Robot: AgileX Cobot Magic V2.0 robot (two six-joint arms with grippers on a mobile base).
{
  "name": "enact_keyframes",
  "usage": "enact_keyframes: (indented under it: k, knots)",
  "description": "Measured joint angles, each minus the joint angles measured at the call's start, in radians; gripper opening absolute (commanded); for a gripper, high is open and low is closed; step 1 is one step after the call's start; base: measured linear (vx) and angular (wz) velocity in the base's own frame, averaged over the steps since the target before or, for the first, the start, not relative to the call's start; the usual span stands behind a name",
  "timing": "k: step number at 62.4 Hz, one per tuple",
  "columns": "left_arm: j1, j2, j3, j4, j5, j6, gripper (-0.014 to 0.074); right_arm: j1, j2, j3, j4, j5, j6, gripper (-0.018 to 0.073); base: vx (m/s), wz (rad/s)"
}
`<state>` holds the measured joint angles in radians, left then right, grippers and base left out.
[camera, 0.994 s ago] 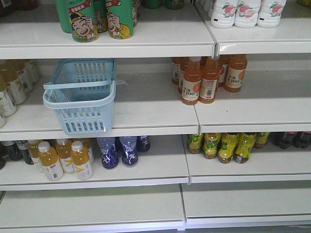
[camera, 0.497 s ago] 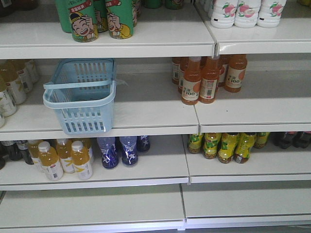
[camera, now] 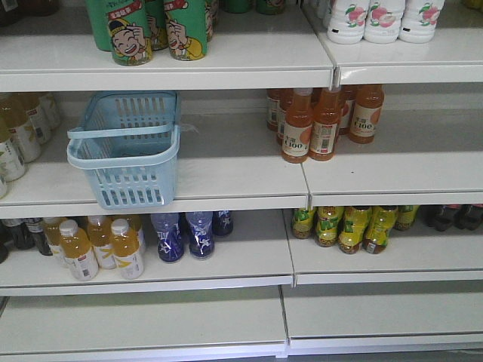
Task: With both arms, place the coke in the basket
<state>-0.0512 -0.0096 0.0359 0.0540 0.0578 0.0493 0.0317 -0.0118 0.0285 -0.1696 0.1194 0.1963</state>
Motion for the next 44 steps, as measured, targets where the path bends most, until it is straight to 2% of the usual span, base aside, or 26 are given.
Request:
enact_keyframes:
  k: [8,16,31,44]
  knots:
    - [0.0,0.0,0.0,-0.001,0.0,-0.002,-0.0006,0.0,0.0,0.0,0.0,0.0,0.0,-0.001,0.0,0.0]
    - [0.0,0.0,0.0,-0.034,-0.011,-0.017,-0.0006,0.0,0.0,0.0,0.0,0.0,0.0,-0.001,0.0,0.0]
    - [0.0,0.0,-0.002,-0.048,-0.068,-0.019,-0.0006,0.0,0.0,0.0,0.0,0.0,0.0,-0.001,0.0,0.0]
    - [0.0,0.094,-0.112,-0.054,-0.039,-0.02,-0.0006,0.0,0.0,0.0,0.0,0.0,0.0,-0.001,0.0,0.0]
